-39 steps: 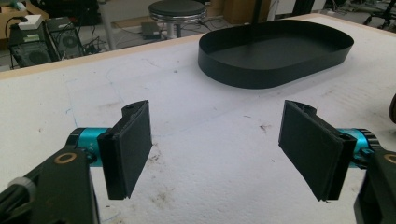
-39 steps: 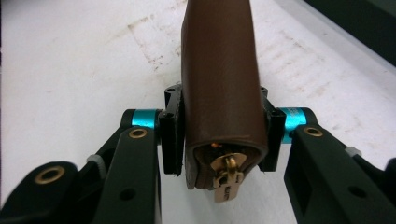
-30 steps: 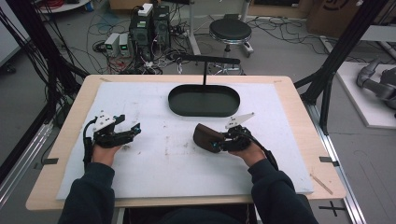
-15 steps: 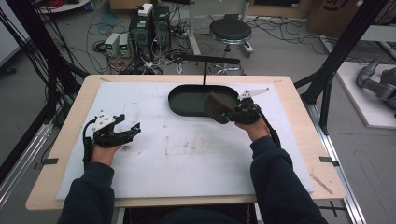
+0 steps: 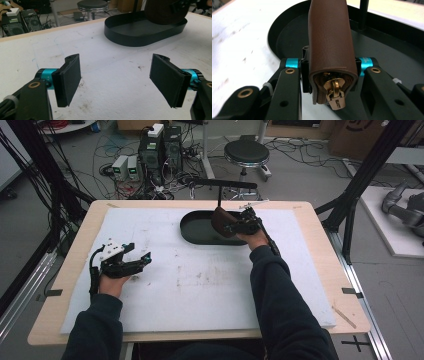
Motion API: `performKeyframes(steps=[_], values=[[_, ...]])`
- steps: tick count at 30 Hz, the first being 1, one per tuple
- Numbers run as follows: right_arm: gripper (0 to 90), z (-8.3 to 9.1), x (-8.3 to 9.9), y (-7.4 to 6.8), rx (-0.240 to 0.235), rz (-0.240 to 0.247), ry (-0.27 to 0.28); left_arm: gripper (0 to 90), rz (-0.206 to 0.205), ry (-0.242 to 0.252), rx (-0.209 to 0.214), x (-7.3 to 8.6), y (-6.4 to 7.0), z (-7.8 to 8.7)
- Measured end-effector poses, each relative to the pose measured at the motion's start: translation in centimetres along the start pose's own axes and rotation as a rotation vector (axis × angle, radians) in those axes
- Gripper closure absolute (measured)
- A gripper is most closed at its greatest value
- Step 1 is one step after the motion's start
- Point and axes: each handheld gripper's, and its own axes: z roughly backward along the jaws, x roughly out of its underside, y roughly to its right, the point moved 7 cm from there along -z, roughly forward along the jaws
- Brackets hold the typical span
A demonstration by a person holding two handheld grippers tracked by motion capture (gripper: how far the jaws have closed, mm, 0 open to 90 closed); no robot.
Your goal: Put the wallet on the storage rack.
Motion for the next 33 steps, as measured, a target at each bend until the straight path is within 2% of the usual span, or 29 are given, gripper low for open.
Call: performKeyframes(steps=[4, 7, 9, 11, 12, 13, 17, 21, 23, 25, 27, 29, 31, 32, 33], values=[[65.8, -1.8, 0.0, 0.1, -0.028, -0.045, -0.003, 24.9, 0.002, 0.0, 0.002, 0.0, -0.1, 0.0], [65.2, -2.8, 0.1, 0.0, -0.055, -0.057, 0.018, 24.9, 0.002, -0.001, 0.004, 0.0, 0.0, 0.0], [63.5, -3.3, 0.4, 0.1, -0.055, -0.074, 0.007, 24.9, 0.001, 0.002, 0.004, 0.0, 0.0, 0.0], [54.8, -3.3, 0.4, 0.5, -0.034, -0.081, 0.021, 24.9, 0.0, 0.001, 0.005, 0.0, 0.0, 0.0], [46.5, -3.2, 0.4, 0.8, -0.012, -0.093, 0.027, 24.9, 0.002, 0.0, 0.006, 0.0, 0.0, 0.0], [42.8, -2.9, 0.3, 1.1, 0.012, -0.107, 0.039, 24.9, 0.003, 0.0, 0.006, 0.0, 0.0, 0.0], [37.3, -1.1, 0.2, 2.3, 0.056, -0.126, 0.048, 24.9, 0.003, -0.001, 0.008, 0.0, 0.1, 0.0], [34.9, 1.7, 0.1, 2.9, 0.069, -0.122, 0.099, 24.9, -0.001, -0.002, 0.011, 0.0, 0.2, 0.0], [31.4, 3.1, 0.4, 2.8, 0.059, -0.104, 0.092, 24.9, 0.002, -0.002, 0.011, 0.1, 0.2, 0.1], [30.5, 4.4, 0.8, 2.6, 0.062, -0.074, 0.063, 24.9, 0.005, -0.003, 0.012, 0.1, 0.1, 0.0], [29.3, 5.8, 1.2, 2.3, 0.076, -0.02, 0.037, 24.9, 0.007, 0.001, 0.012, 0.1, 0.2, 0.1], [28.8, 7.3, 1.7, 1.9, 0.097, 0.074, 0.054, 24.9, 0.009, 0.002, 0.013, 0.1, 0.1, 0.1], [24.7, 8.7, 2.5, 1.4, 0.083, 0.084, 0.057, 24.9, 0.017, 0.006, 0.024, 0.0, 0.1, 0.1], [22.3, 9.3, 2.9, 1.3, 0.089, 0.088, 0.035, 24.9, 0.021, 0.008, 0.028, 0.0, 0.1, 0.1], [22.3, 10.0, 3.4, 1.2, 0.104, 0.105, 0.038, 24.9, 0.023, 0.008, 0.025, 0.0, 0.1, 0.1]])
